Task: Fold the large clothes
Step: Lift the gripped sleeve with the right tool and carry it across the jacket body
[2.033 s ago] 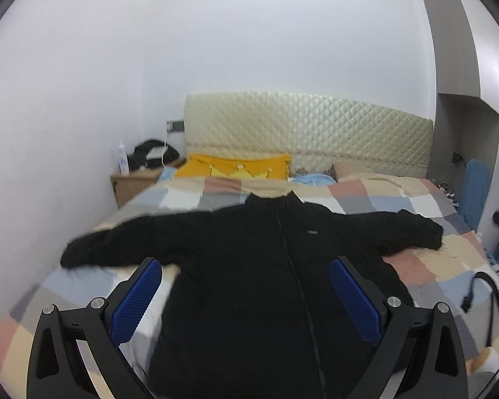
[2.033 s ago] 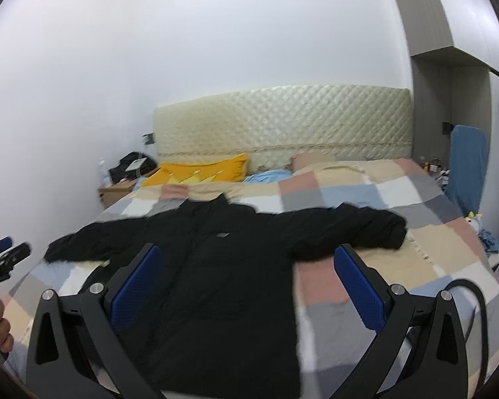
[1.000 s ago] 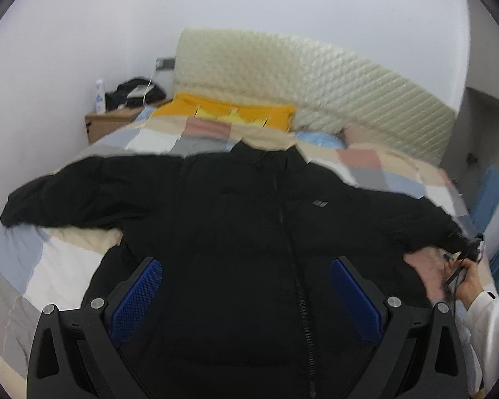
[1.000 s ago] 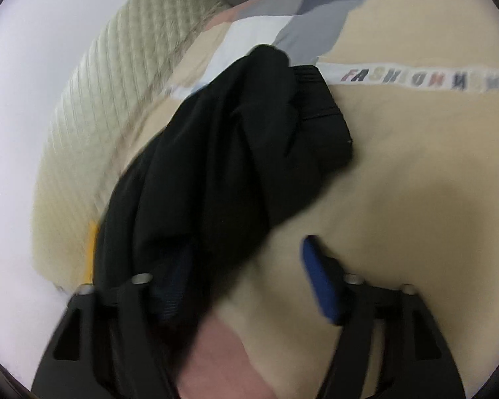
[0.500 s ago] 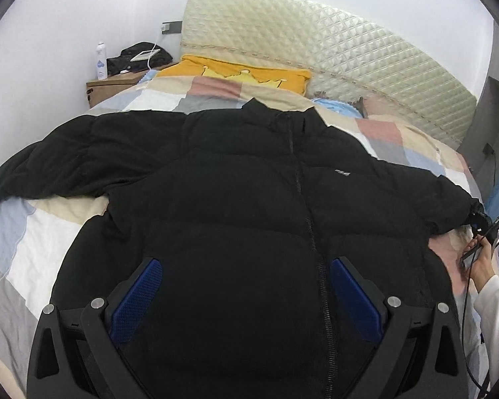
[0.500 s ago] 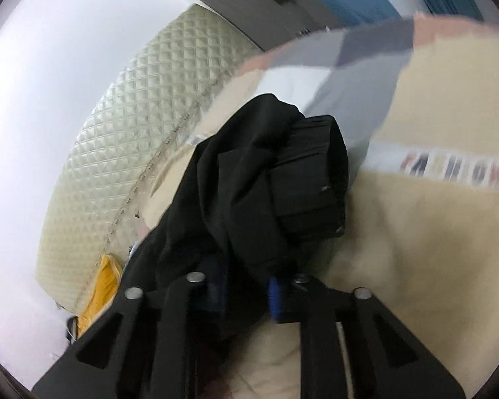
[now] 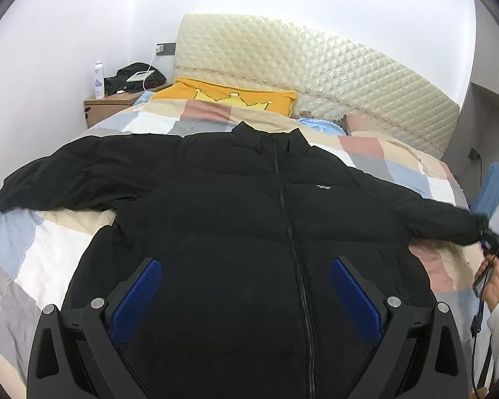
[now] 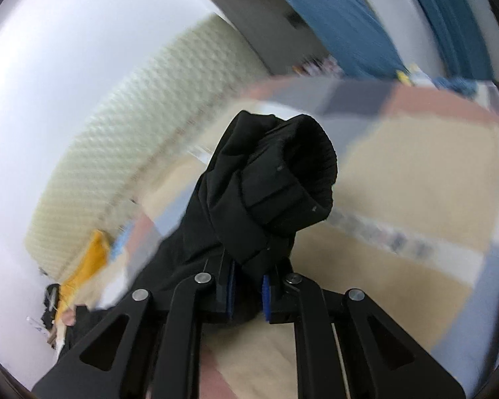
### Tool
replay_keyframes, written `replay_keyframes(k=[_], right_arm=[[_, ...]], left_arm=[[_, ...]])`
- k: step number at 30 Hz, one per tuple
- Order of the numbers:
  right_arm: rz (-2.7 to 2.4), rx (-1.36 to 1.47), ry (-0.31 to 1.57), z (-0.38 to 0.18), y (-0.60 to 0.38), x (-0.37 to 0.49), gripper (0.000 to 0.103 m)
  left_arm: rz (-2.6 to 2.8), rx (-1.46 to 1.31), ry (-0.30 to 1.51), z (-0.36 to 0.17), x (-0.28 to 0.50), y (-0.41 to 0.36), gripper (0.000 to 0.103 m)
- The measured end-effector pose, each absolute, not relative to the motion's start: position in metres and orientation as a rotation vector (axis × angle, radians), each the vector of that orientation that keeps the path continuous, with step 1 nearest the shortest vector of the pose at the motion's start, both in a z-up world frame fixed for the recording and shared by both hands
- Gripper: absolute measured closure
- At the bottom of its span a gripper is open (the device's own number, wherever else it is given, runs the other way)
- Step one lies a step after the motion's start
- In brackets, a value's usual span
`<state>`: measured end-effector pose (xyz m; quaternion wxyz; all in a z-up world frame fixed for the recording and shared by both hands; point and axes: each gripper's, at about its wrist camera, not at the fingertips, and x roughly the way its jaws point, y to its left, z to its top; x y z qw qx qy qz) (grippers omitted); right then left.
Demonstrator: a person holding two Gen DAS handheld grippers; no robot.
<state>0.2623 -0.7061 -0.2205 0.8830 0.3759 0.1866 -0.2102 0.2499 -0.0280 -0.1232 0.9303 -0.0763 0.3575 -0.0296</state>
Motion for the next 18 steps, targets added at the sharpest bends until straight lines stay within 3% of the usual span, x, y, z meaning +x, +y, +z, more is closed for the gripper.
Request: replay_keyframes(k=[2,6,7,9,12,14,18], right_arm=[[-0.474,0.845,0.441,-0.240,-0.709,0.259,0.076],[-0.512,1.011,0.534,-0.261,-0.709,0.247,0.066],[-0.514,0.999,0.542,-0.256,-0.707,0.246,0.041],[-0.509,0.983,0.537,-0.244,-0.702,0.246,0.012],[-0.469,1.001,0.504,-0.227,-0.695,0.253,0.010],[-0.483,1.009,0.525,-0.226,-0.693,0.259,0.000],[-0.493,1.093,0.574,-0.244,-0.693,0.285,0.000]], left_arm=[[-0.061,-0.156,0.732,-0.123,0.248,-0.027,0.001],[-0.060,-0.144,0.732,-0.122,0.246,-0.027,0.001],[-0.059,-0.141,0.732,-0.122,0.246,-0.027,0.001],[-0.058,-0.136,0.729,-0.121,0.246,-0.027,0.001],[-0.055,-0.137,0.730,-0.122,0.245,-0.026,0.001],[-0.057,-0.140,0.734,-0.123,0.243,-0.025,0.001],[-0.062,-0.141,0.753,-0.127,0.246,-0.023,0.001]])
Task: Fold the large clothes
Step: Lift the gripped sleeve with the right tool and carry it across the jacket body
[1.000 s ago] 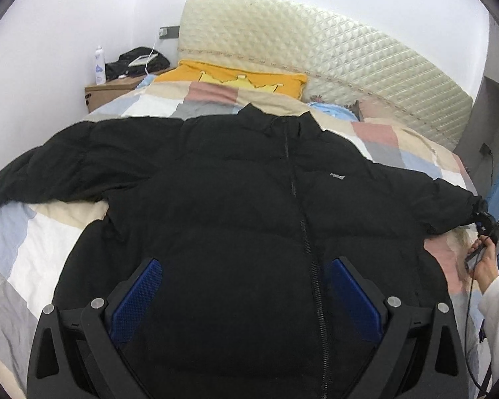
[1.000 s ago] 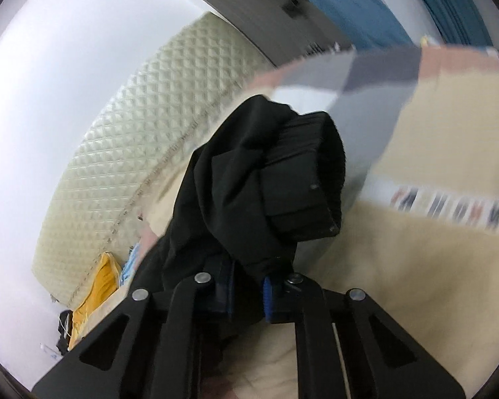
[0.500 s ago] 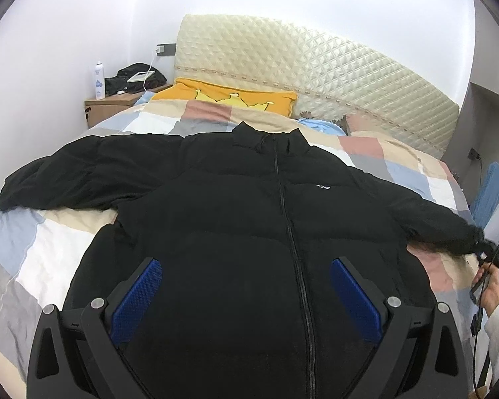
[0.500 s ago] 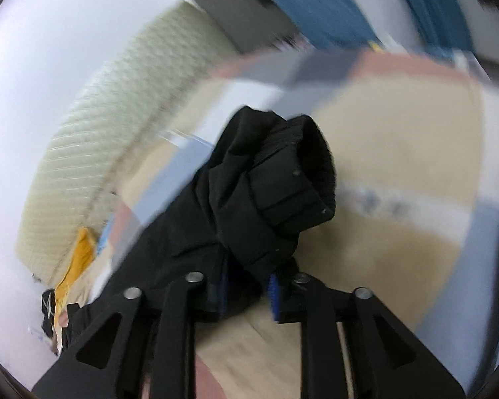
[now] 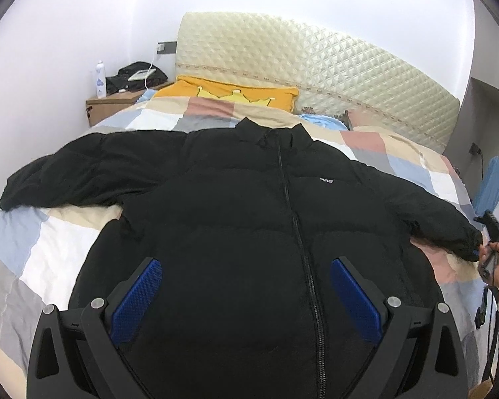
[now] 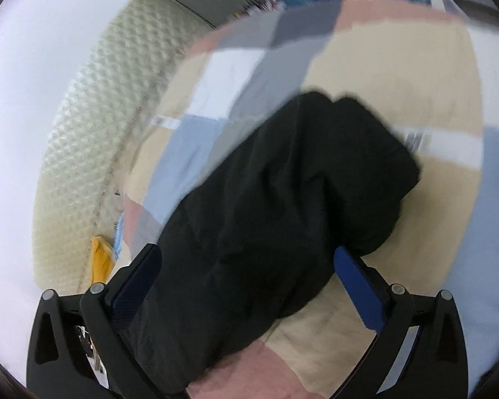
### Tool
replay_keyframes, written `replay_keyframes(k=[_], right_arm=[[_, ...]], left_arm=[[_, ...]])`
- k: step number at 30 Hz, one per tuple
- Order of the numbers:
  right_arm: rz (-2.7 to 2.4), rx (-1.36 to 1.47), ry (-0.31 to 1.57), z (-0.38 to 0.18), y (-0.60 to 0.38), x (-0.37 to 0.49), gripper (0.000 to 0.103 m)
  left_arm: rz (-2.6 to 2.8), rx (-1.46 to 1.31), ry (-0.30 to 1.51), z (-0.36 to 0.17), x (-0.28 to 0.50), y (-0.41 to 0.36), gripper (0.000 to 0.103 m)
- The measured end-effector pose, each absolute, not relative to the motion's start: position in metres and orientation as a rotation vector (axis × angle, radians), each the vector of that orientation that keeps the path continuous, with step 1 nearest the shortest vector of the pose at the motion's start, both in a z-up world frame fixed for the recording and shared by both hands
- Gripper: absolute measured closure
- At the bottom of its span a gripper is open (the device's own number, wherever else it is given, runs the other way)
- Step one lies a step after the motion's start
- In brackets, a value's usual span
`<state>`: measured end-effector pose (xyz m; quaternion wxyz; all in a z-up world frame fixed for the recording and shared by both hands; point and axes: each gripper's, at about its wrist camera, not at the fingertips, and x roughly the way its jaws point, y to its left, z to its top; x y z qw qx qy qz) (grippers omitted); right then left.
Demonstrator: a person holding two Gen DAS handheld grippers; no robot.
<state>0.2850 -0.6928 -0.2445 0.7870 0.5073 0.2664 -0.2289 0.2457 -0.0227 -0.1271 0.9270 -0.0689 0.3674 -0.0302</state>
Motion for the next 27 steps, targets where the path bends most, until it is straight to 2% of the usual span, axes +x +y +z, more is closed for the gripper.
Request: replay_keyframes(k=[3,6,12,14,16,17,18,20,21,27], right_arm=[[-0.615,1.117,0.659,-0.272,-0.699,0.299,0.000],[-0.652,1.211,0.558,-0.288,-0.711,0.298,0.000],[-0.641,1.226,0.342,-0.288,-0.732,0.303,0.000],[-0.640,1.185,0.304,-0.282,-0.736,0.305,0.013],[-0.616,1.138,0.287,-0.272,-0.737,0.312,0.056],[-0.590,1.111,0.278,-0.265,-0.734,0.316,0.067],[-0.570,1.074,0.273,-0.254,-0.731,0.317,0.071],[-0.543,1.030,0.268,-0.235,-0.729,0.320,0.084],[-0.527,1.001,0.266,-0.222,-0.726,0.321,0.087],[-0.418,0.817,0.220,-0.121,-0.697,0.324,0.092]], left_arm=[[-0.068,-0.122,0.769,-0.131,0.252,-0.027,0.001],[-0.069,-0.106,0.786,-0.137,0.258,-0.030,0.001],[-0.072,-0.118,0.819,-0.150,0.271,-0.030,0.001],[-0.065,-0.094,0.823,-0.151,0.274,-0.034,0.001],[-0.052,-0.059,0.806,-0.150,0.273,-0.037,0.001],[-0.041,-0.045,0.795,-0.150,0.272,-0.038,0.001],[-0.031,-0.036,0.785,-0.148,0.271,-0.038,0.001],[-0.020,-0.036,0.774,-0.145,0.271,-0.036,0.001],[-0.020,-0.041,0.769,-0.143,0.269,-0.034,0.001],[0.018,-0.025,0.708,-0.123,0.254,-0.023,0.001]])
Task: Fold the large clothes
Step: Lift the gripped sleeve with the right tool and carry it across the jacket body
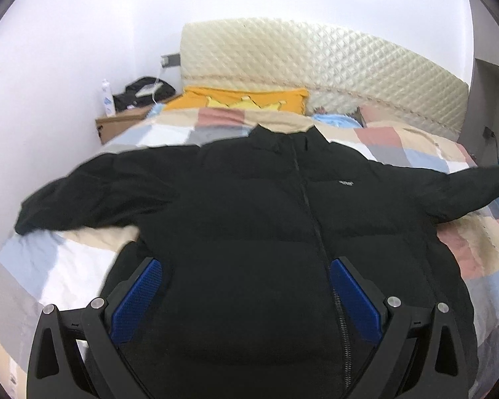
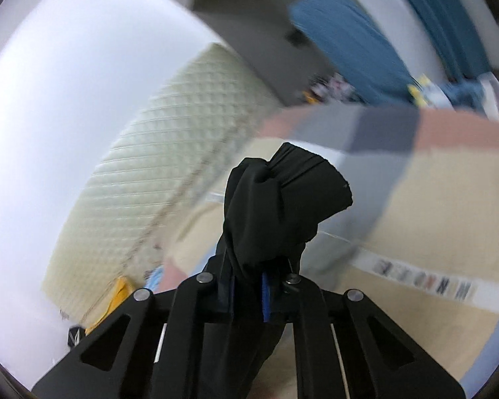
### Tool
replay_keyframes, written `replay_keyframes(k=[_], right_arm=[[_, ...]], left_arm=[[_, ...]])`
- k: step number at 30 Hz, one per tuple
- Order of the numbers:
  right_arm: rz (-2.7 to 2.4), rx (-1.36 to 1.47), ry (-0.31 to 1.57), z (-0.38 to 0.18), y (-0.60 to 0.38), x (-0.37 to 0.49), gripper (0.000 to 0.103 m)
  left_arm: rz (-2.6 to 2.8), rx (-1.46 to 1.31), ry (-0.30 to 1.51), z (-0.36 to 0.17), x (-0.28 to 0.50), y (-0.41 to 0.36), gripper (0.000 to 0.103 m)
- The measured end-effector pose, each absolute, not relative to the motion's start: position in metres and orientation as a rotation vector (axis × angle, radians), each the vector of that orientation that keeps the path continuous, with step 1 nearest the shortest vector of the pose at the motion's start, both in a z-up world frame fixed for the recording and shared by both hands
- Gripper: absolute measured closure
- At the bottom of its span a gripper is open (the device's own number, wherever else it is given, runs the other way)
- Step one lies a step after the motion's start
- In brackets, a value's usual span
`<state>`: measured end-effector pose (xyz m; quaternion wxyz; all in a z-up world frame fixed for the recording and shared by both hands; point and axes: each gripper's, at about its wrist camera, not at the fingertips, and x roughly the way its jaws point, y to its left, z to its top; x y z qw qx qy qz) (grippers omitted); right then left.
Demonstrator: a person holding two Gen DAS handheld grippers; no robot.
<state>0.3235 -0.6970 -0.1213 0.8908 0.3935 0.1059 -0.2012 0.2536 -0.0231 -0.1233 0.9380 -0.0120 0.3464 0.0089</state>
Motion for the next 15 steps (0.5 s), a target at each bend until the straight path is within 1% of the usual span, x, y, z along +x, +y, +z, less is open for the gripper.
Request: replay_keyframes(k=[6,8,11,15], right_arm=[[-0.359,0.657,0.207,-0.025,-0.638,0.325,0.092],[-0.334,0.560,0.208,0.010,-0.604,0.325,0.092],[-0.316,0.372,0.224,0.064,-0.539,0.334,0.092],[-0.270,0.251,0.218,0.100,-0.461,0.342,0.092]], left_arm=[[0.031,-0.015,0.710,-0.115,0.237,-0.007,0.001],[0.036,-0.019,0.704,-0.111,0.231,-0.001,0.001],[0.054,-0.015,0.650,-0.099,0.218,0.007,0.001],[0.049,-0.018,0.618,-0.085,0.206,0.021,0.001]])
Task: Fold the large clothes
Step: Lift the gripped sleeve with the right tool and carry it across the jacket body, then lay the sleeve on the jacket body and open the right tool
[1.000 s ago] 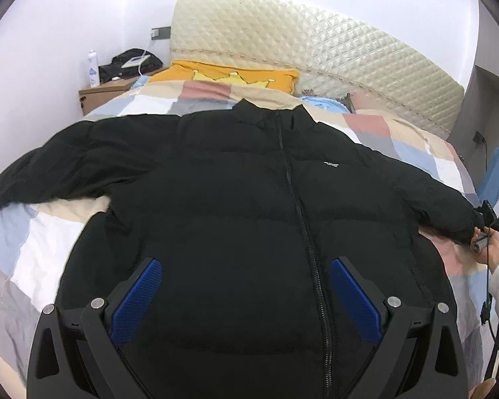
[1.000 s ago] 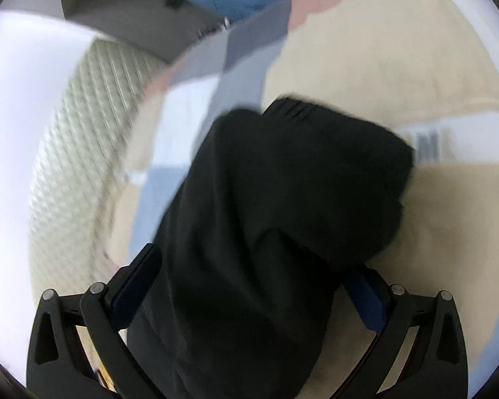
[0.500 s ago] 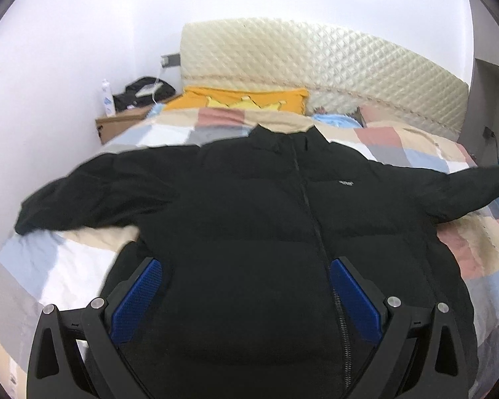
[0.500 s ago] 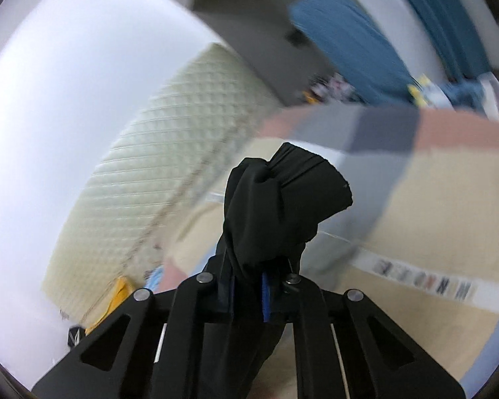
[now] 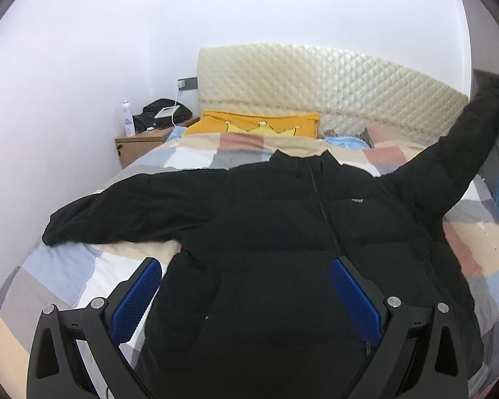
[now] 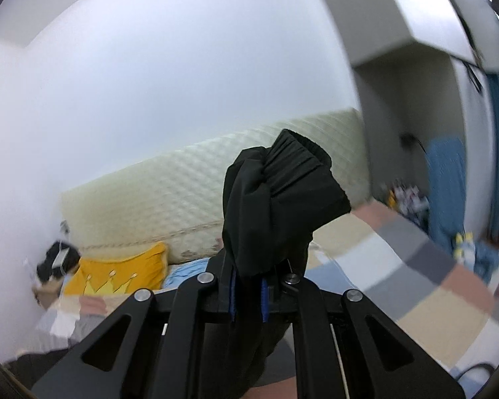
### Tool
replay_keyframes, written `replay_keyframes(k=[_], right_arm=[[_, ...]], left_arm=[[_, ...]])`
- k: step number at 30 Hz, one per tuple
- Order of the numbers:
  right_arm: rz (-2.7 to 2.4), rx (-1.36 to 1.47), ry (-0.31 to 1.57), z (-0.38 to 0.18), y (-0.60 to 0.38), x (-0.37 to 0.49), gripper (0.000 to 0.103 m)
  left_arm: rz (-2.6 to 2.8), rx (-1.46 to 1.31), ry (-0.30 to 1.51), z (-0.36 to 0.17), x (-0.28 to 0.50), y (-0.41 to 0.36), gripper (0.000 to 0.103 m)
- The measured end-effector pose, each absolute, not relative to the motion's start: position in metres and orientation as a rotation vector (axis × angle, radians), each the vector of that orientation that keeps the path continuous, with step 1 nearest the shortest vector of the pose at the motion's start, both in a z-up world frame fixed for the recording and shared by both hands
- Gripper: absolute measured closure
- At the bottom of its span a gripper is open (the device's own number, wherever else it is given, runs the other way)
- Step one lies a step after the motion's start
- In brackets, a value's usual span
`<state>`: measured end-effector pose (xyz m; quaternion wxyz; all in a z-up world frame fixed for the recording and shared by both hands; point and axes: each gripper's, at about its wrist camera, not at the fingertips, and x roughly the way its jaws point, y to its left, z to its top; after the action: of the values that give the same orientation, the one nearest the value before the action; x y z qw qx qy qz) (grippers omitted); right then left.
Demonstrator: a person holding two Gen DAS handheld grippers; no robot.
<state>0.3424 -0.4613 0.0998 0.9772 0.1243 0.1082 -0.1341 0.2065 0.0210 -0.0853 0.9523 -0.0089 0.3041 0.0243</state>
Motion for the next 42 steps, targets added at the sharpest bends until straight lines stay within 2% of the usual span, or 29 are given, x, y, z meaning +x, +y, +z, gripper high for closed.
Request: replay_keyframes(k=[6,13,22,26,33,39,42], right_arm=[[-0.157,0.124,0.225,0.120,-0.337,0.362,0.089],[-0.013,0.076,0.242,0.089,-0.226,0.379,0.088],[0.224,0.027,0.389,-0.028,-0.087,0.391,0.088],[0.307,-0.017,0.481,-0.083,-0.026,0.395,0.084],[0.370,-0.047,0.623,-0.169,0.021,0.408,0.079],[0.375,-0.050,0.743,-0.227,0.031,0.415,0.071],[0.387,-0.043,0.752,-0.235,0.031,0.415,0.057]], left_arm=[[0.060,-0.054,0.594,-0.077,0.194,0.048,0.001],[0.054,-0.108,0.577,-0.071,0.180,0.075,0.001],[0.076,-0.126,0.547,-0.068,0.173,0.092,0.001],[0.081,-0.150,0.544,-0.067,0.171,0.103,0.001],[0.093,-0.189,0.569,-0.076,0.175,0.118,0.001],[0.084,-0.206,0.601,-0.086,0.183,0.124,0.001],[0.085,-0.197,0.604,-0.093,0.187,0.123,0.001]])
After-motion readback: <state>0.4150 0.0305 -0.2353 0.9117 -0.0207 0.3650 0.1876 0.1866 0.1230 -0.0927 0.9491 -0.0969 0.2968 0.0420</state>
